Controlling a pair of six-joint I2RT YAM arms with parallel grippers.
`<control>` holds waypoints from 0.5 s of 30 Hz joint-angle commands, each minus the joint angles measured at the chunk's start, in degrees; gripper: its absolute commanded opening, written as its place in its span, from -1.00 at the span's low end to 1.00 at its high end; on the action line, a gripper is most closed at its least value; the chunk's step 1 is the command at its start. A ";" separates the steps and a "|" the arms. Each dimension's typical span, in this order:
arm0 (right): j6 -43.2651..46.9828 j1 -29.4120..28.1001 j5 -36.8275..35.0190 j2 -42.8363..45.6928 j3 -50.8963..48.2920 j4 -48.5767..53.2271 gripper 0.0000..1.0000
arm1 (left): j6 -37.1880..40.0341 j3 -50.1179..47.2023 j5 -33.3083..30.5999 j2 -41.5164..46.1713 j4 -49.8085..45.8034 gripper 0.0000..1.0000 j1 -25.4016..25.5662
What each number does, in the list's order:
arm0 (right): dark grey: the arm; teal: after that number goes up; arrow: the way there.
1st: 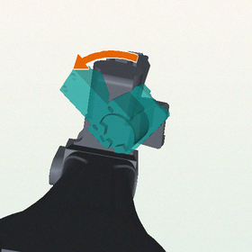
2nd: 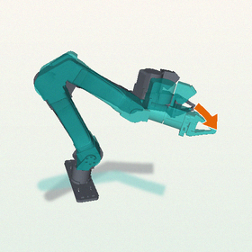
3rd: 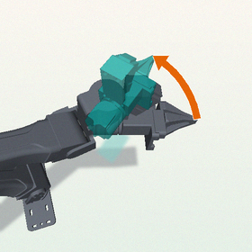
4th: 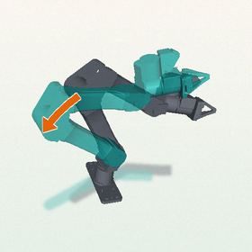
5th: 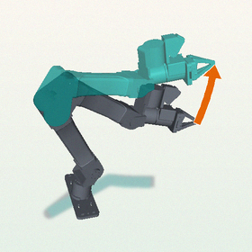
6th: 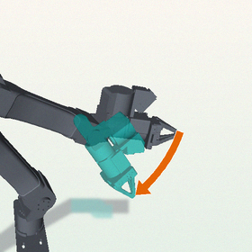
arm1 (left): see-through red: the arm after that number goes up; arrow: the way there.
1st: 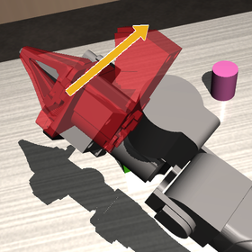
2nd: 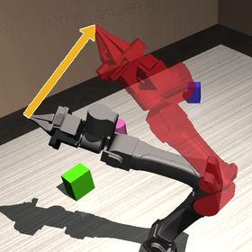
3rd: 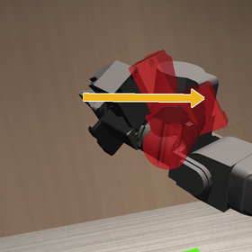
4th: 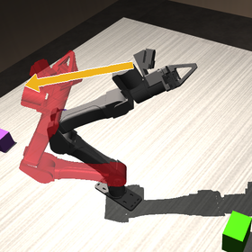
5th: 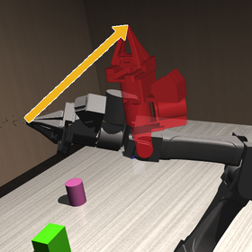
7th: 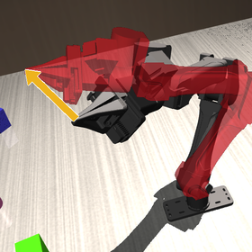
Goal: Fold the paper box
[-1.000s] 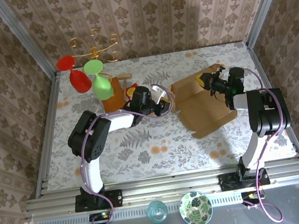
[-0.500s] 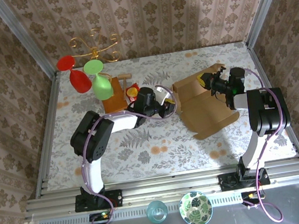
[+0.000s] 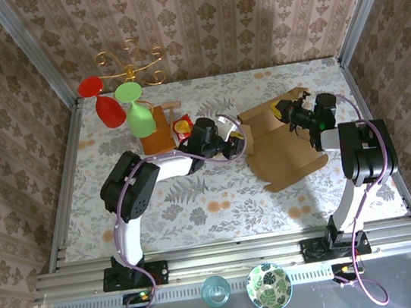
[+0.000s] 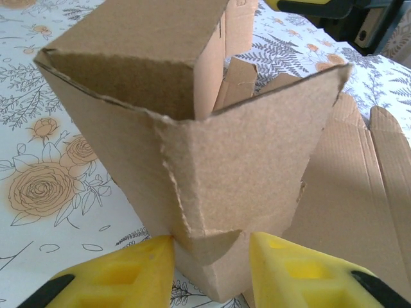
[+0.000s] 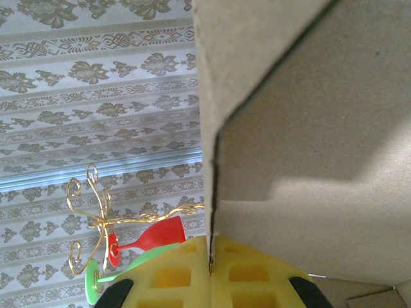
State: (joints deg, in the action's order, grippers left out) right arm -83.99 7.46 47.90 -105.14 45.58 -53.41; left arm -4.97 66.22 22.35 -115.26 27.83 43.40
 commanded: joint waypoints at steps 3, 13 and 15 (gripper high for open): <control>0.01 -0.39 0.97 -1.29 0.03 -1.87 -1.00 | -1.66 1.85 -3.68 -1.36 1.86 -0.17 1.10; -0.69 -0.44 0.31 -1.41 -1.16 -3.42 -1.00 | -5.94 1.97 -10.00 -2.97 4.99 -0.28 2.13; -1.49 -0.43 -0.12 -1.56 -1.78 -4.95 -1.00 | -6.65 2.32 -11.21 -3.30 5.25 -0.30 2.55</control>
State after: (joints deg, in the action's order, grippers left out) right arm -84.60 7.46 47.77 -105.73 45.17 -55.27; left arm -9.37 66.85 14.04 -117.21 30.63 45.21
